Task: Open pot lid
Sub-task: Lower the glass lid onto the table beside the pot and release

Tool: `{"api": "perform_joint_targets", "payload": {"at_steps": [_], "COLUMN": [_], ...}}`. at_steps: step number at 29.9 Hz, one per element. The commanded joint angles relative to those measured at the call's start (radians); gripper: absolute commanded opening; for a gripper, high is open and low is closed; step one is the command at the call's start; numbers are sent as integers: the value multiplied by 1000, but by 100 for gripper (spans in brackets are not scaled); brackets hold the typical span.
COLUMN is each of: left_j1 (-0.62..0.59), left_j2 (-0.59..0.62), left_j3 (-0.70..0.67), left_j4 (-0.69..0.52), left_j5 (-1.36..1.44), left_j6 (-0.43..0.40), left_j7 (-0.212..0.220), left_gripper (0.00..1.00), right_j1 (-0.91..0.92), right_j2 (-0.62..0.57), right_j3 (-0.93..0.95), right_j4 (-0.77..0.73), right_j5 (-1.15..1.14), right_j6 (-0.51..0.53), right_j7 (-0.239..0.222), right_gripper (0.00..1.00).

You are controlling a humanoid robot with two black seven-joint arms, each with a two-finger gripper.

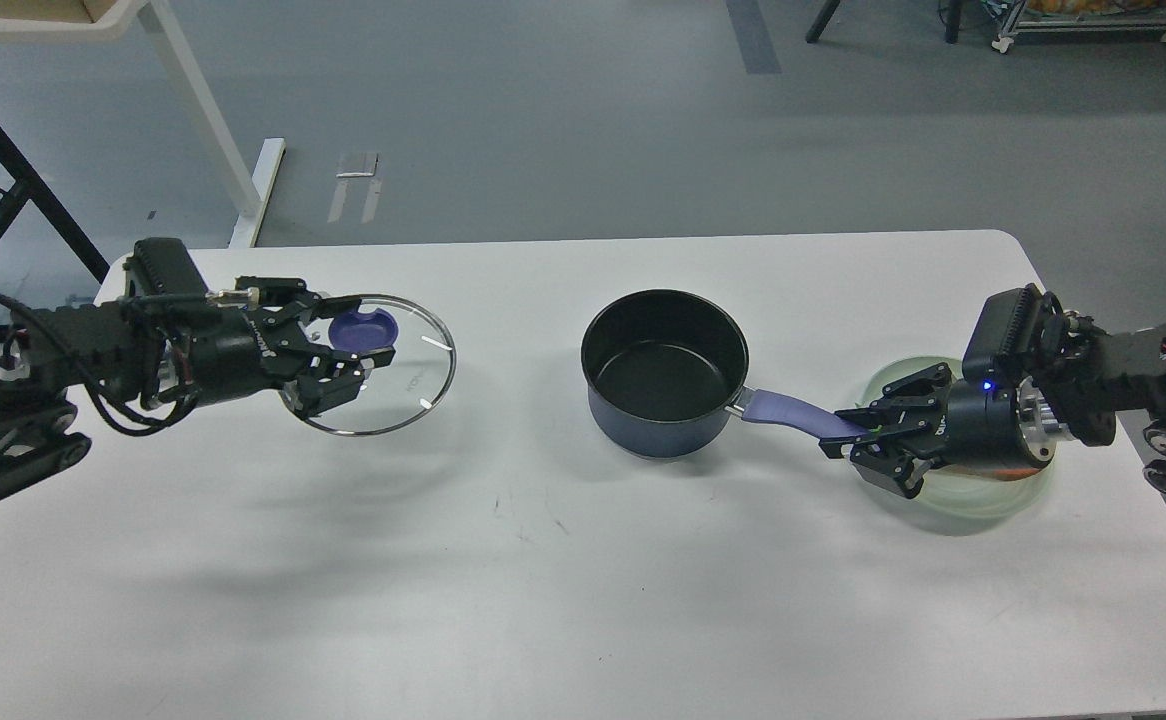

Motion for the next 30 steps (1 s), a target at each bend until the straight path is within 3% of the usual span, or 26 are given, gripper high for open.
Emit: {"api": "perform_joint_targets", "payload": {"at_steps": [1,12,19,22,25,28,30], "left_j1": [73,161,175,179,192,192,192], "left_j2": [44,7,-11,-14,-14,-14,-11], "left_j3": [0,-4,-3,-3,-4,-9,-12], "left_j4": [1,56,107,110,110,108,107], "left_j5": [1,0,-2,-3,-3,-5,-5], "left_j6": [58,81,82,85,85,87,85], "left_j7": [0,0,0,0,0,0,0], "left_gripper": [49,54,64,81,86,98,98], "right_j1": [1,-1,-6,-6,-7,-7,-7], "right_j2": [-2,-18,-25,-25,-25,-25,-25], "right_j3": [0,0,0,0,0,0,0], "right_j4": [0,3,4,4,4,6,6], "right_j5": [0,1,1,1,1,1,1], "right_j6": [0,-3,-17,-17,-17,-17,-17], "right_j7": [0,0,0,0,0,0,0], "right_gripper": [33,34,34,34,34,34,34]}}
